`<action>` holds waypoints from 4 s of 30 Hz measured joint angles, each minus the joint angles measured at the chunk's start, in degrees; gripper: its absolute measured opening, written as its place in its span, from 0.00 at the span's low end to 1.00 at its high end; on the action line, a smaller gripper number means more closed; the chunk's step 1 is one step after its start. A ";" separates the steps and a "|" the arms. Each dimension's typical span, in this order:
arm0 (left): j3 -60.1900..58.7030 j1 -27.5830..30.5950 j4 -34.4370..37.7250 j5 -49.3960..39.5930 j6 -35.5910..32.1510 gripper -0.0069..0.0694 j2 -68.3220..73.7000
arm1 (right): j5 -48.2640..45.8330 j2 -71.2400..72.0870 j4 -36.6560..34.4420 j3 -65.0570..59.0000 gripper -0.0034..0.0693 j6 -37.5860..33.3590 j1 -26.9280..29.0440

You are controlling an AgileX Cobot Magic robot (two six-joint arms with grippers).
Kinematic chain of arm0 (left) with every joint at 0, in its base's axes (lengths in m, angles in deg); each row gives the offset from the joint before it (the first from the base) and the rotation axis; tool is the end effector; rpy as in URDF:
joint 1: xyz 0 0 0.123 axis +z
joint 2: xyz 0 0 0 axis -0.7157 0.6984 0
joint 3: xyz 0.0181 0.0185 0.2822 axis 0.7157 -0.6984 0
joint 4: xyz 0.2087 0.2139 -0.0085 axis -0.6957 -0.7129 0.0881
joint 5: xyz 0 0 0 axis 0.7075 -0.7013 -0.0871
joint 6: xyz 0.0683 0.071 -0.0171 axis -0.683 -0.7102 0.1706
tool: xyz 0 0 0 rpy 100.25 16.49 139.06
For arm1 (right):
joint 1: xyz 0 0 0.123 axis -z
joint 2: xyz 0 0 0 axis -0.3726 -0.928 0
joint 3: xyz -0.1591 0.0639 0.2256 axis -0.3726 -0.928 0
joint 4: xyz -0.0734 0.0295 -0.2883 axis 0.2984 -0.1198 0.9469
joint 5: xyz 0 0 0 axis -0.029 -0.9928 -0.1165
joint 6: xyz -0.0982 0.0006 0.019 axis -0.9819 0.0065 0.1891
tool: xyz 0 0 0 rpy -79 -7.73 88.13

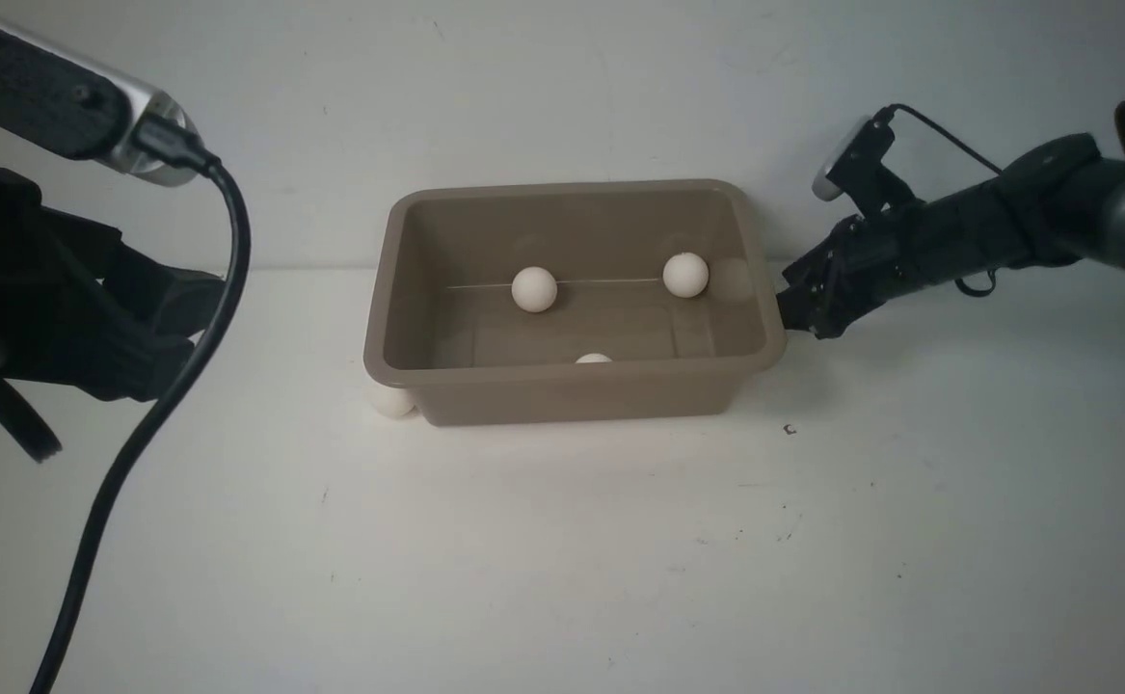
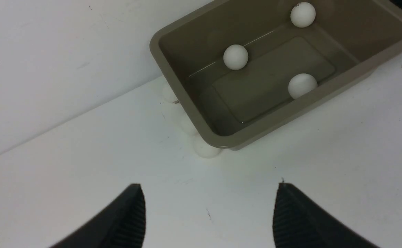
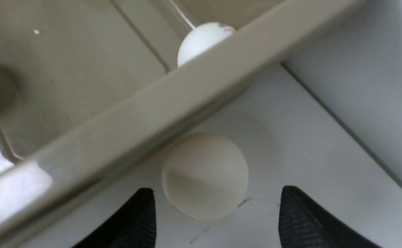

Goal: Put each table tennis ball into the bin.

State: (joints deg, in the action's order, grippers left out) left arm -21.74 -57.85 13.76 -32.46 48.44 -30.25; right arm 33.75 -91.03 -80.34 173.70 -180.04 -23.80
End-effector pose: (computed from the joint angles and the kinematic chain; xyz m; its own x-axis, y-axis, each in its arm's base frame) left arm 0.2523 -0.0638 0.3607 -0.4629 0.3248 -0.8248 0.3968 0.9080 0.1348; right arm 0.5428 0.0838 0.1115 -0.3435 -0.5358 -0.7713 -0.8557 0.5170 0.0219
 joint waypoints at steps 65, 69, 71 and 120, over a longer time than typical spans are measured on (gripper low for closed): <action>0.00 0.00 -0.09 -1.37 -0.18 0.68 0.00 | 11.65 -4.30 -10.11 0.06 0.54 -4.70 -4.60; 0.00 0.00 -0.16 -1.37 -0.18 0.68 0.00 | 11.95 -4.18 -9.23 0.06 0.54 -4.70 -4.53; 0.00 0.00 -0.85 -1.37 -0.18 0.68 0.00 | 11.90 -3.87 -8.19 0.06 0.54 -4.46 -4.53; 0.00 0.00 -24.39 1.51 17.99 0.68 7.48 | -7.22 9.40 -4.19 -0.03 0.82 9.21 -6.25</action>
State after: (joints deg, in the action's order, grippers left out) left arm -21.74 -57.85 -10.63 -30.96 66.43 -22.77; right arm 26.53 -81.63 -84.53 173.66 -170.83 -30.06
